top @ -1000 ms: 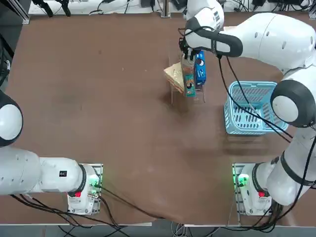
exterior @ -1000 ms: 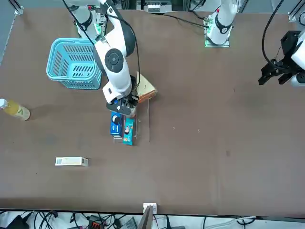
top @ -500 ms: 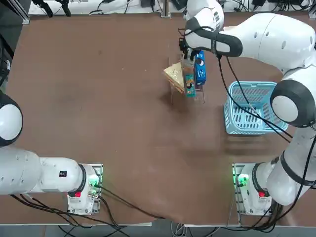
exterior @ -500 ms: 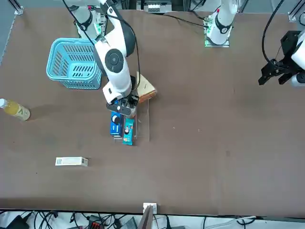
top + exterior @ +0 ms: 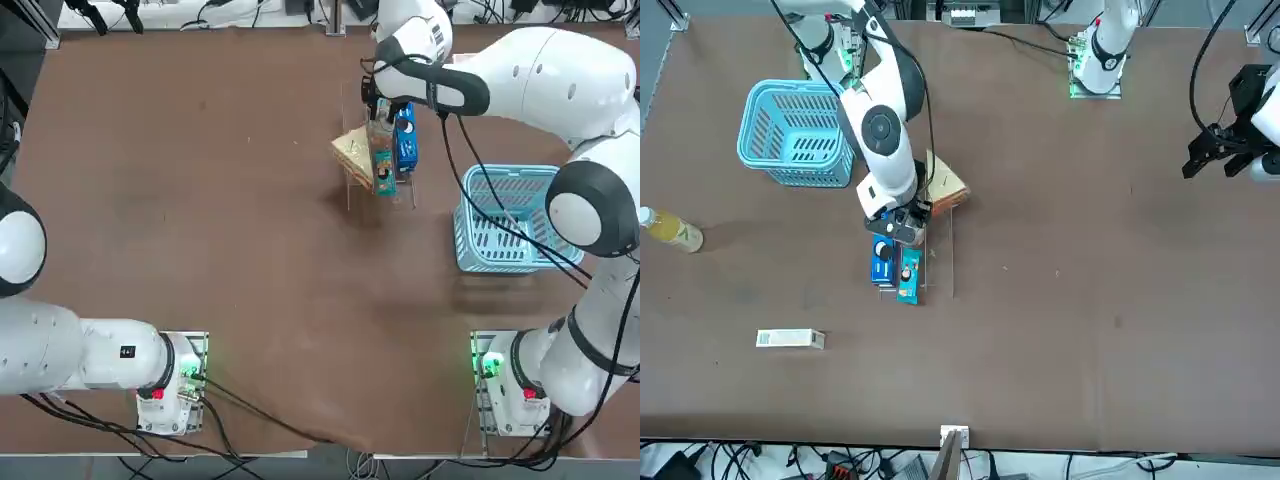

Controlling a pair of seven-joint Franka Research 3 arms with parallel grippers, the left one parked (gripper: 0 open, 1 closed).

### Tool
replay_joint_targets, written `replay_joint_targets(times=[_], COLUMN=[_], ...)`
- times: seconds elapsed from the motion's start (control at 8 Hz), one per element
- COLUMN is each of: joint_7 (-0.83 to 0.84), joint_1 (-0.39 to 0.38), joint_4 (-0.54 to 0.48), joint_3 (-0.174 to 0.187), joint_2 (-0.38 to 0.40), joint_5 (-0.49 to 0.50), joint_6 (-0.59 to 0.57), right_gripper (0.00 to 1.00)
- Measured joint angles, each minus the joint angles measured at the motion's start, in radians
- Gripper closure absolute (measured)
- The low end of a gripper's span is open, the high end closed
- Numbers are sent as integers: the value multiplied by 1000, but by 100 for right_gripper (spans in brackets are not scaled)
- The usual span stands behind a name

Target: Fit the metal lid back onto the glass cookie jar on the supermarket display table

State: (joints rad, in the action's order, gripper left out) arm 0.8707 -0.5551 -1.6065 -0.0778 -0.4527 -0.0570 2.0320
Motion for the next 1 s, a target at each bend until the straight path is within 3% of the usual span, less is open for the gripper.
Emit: replay_joint_targets(times=[0.25, 1.0], joint_7=[0, -15], joint_1=[0, 19], joint_4=[5, 31], joint_3=[0, 20], joint_2=[1, 88], joint_5=[0, -1], joint_6=[-2, -87], right_gripper=[33, 33])
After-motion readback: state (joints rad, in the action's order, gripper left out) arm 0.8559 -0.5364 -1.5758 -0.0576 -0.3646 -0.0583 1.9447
